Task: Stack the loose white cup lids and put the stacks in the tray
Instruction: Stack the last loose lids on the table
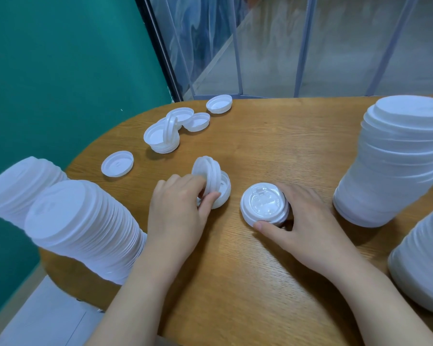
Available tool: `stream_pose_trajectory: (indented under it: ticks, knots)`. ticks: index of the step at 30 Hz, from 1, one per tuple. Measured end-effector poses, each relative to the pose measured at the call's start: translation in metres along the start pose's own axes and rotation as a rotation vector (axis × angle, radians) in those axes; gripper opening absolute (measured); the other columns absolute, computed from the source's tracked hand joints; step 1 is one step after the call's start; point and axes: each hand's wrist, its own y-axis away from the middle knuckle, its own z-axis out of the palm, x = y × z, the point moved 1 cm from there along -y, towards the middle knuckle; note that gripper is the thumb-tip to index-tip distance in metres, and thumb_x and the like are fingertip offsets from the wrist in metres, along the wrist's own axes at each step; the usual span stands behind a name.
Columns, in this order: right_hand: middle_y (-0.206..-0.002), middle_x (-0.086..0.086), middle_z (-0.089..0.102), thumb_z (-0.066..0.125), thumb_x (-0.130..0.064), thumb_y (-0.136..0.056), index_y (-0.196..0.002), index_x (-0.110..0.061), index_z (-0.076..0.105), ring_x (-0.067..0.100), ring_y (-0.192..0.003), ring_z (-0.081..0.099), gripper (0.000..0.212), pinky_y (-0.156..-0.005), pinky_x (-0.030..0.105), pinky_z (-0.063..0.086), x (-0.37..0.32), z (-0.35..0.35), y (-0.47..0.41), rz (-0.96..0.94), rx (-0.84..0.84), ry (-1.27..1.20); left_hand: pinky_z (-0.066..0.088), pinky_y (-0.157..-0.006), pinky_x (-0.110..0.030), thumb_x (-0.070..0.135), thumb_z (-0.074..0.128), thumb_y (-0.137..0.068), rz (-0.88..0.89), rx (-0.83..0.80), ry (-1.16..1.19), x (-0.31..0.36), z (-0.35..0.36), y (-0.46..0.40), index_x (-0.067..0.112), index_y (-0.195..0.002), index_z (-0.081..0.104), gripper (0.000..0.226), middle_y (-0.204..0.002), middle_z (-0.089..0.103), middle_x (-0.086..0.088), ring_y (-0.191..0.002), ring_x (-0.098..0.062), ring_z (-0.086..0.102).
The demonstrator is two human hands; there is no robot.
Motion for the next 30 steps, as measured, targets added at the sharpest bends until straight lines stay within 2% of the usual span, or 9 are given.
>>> stream_pose_trajectory:
  ticks: [6, 10, 15, 19, 21, 24, 30]
  knots:
    - [-0.119, -0.025, 0.053, 0.071, -0.063, -0.077, -0.13, -0.038, 0.053, 0.006, -0.118, 0.043, 0.061, -0.097, 0.029, 0.035, 0.0, 0.001, -0.001, 0.001, 0.003, 0.001, 0.035, -0.066, -0.037, 0.043, 0.079, -0.085, -0.043, 0.038, 0.066, 0.0, -0.002, 0.001, 0.019, -0.069, 0.051, 0.041, -0.064, 0.047, 0.01, -0.063, -0.02, 0.046]
    - [-0.119, -0.026, 0.052, 0.07, -0.063, -0.078, -0.13, -0.04, 0.051, 0.005, -0.119, 0.043, 0.06, -0.097, 0.028, 0.034, 0.002, 0.001, 0.0, 0.002, 0.001, -0.001, 0.037, -0.07, -0.037, 0.033, 0.082, -0.087, -0.05, 0.107, 0.14, 0.004, -0.003, 0.003, 0.017, -0.075, 0.057, 0.032, -0.069, 0.048, 0.013, -0.067, -0.019, 0.047]
    - [-0.121, -0.023, 0.055, 0.068, -0.065, -0.077, -0.129, -0.039, 0.053, 0.008, -0.119, 0.045, 0.061, -0.101, 0.032, 0.039, 0.002, 0.002, -0.001, 0.001, 0.002, -0.011, 0.04, -0.076, -0.037, 0.028, 0.076, -0.088, 0.015, 0.164, 0.221, 0.013, -0.007, 0.005, 0.018, -0.09, 0.068, 0.012, -0.082, 0.062, 0.015, -0.076, -0.015, 0.052]
    - [-0.119, -0.023, 0.055, 0.068, -0.063, -0.076, -0.128, -0.039, 0.054, 0.007, -0.117, 0.045, 0.059, -0.099, 0.032, 0.038, 0.002, 0.002, 0.0, -0.001, 0.004, -0.014, 0.047, -0.076, -0.034, 0.023, 0.077, -0.087, 0.083, 0.17, 0.332, 0.024, -0.01, 0.008, 0.024, -0.111, 0.063, 0.027, -0.09, 0.061, 0.013, -0.082, -0.012, 0.056]
    - [-0.118, -0.024, 0.055, 0.069, -0.063, -0.077, -0.126, -0.041, 0.054, 0.007, -0.116, 0.045, 0.057, -0.098, 0.031, 0.038, 0.002, 0.002, 0.0, -0.012, 0.008, -0.022, 0.049, -0.076, -0.031, 0.029, 0.074, -0.09, 0.096, 0.147, 0.395, 0.026, -0.01, 0.01, 0.024, -0.108, 0.059, 0.024, -0.092, 0.064, 0.009, -0.082, -0.013, 0.059]
    - [-0.114, -0.026, 0.055, 0.066, -0.066, -0.076, -0.123, -0.042, 0.054, 0.007, -0.113, 0.045, 0.054, -0.094, 0.03, 0.038, 0.003, 0.003, -0.002, -0.016, 0.005, -0.02, 0.045, -0.073, -0.015, 0.036, 0.071, -0.094, 0.026, 0.067, 0.537, 0.03, -0.012, 0.011, 0.028, -0.109, 0.057, 0.023, -0.093, 0.069, 0.01, -0.082, -0.01, 0.064]
    - [-0.115, -0.024, 0.058, 0.062, -0.07, -0.075, -0.125, -0.043, 0.055, 0.006, -0.111, 0.047, 0.058, -0.093, 0.029, 0.039, 0.004, 0.003, -0.003, -0.022, 0.003, -0.029, 0.038, -0.061, -0.015, 0.036, 0.059, -0.101, -0.031, -0.164, 0.647, 0.036, -0.009, 0.014, 0.033, -0.108, 0.057, 0.008, -0.073, 0.06, 0.015, -0.064, -0.012, 0.053]
